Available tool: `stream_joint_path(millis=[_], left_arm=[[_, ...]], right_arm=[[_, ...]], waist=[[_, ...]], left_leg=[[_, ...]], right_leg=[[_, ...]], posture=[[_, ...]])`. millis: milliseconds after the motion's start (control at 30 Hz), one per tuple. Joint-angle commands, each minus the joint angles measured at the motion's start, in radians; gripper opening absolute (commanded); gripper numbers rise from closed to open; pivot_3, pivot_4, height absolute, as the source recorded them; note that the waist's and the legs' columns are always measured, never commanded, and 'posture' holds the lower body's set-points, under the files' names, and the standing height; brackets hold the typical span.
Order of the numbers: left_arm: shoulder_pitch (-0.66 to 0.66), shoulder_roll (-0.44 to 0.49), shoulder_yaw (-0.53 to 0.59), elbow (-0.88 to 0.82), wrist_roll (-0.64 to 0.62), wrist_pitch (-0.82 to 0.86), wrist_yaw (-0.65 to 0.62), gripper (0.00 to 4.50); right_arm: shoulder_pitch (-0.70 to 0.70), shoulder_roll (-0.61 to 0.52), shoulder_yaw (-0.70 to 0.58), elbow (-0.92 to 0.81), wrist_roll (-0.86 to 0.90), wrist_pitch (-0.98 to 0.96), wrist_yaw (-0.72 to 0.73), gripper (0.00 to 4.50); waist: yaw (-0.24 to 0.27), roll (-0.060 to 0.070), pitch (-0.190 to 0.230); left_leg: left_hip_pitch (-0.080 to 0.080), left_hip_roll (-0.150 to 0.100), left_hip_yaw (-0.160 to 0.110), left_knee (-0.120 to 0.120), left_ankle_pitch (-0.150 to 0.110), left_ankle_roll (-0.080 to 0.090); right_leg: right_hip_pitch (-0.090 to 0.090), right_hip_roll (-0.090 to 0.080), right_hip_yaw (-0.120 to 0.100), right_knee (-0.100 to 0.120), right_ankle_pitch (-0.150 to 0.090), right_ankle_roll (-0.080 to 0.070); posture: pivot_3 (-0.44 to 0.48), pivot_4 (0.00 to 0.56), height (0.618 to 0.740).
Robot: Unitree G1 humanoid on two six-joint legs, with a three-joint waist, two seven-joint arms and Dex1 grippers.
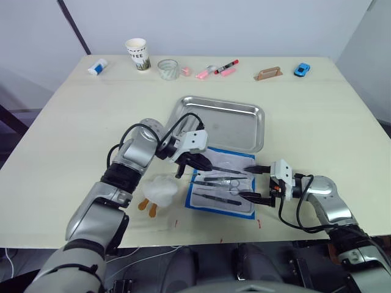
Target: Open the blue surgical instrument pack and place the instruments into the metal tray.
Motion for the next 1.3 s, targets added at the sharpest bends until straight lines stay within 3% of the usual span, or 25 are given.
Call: stream_joint_path(millis=[33,667,933,1067,1300], left_arm=[[-0.004,0.033,0.013,-0.056,-0.012,0.001,-0.012,0.02],[0.048,0.205,0.105,-0.127,-0.136,0.041,-0.059,0.02],[0.054,0.279,0.177,-0.162,-0.307,0.131,-0.107,0.02],[0.03,0.259,0.237,-0.183,-0.386,0.241,-0.074,0.02],[0.112,0.25,0.3,-0.265,-0.438,0.243,-0.021,0.02]], right_arm=[[0.03,0.012,0.064,0.082,-0.058,0.049,-0.009,4.41],[0.017,0.008,0.072,0.096,-0.063,0.048,0.006,4.41],[0.015,0.008,0.073,0.104,-0.064,0.046,0.007,4.41],[0.013,0.008,0.072,0.11,-0.065,0.042,0.008,4.41],[0.009,0.009,0.074,0.11,-0.067,0.042,0.009,4.41]], waist=[[0.0,0.0,0.0],[-0.003,0.0,0.0],[-0.005,0.0,0.001],[-0.003,-0.001,0.0],[-0.005,-0.001,0.001]], left_leg=[[0.0,0.0,0.0,0.0,0.0,0.0],[0.0,0.0,-0.001,0.0,0.0,0.0],[0.0,0.001,-0.001,0.0,0.0,0.0],[0.0,0.001,-0.001,0.0,0.0,0.0],[0.001,0.001,-0.001,0.0,0.0,0.0]], right_leg=[[0.0,0.0,0.0,0.0,0.0,0.0],[0.0,0.0,0.0,0.0,-0.001,-0.001],[-0.001,0.0,0.0,0.001,-0.001,-0.001],[0.0,0.0,-0.001,0.001,-0.001,-0.001],[0.0,0.0,0.0,0.001,-0.001,-0.001]], posture=[[0.0,0.15,0.725],[0.0,0.15,0.725],[0.0,0.15,0.725],[0.0,0.15,0.725],[0.0,0.15,0.725]])
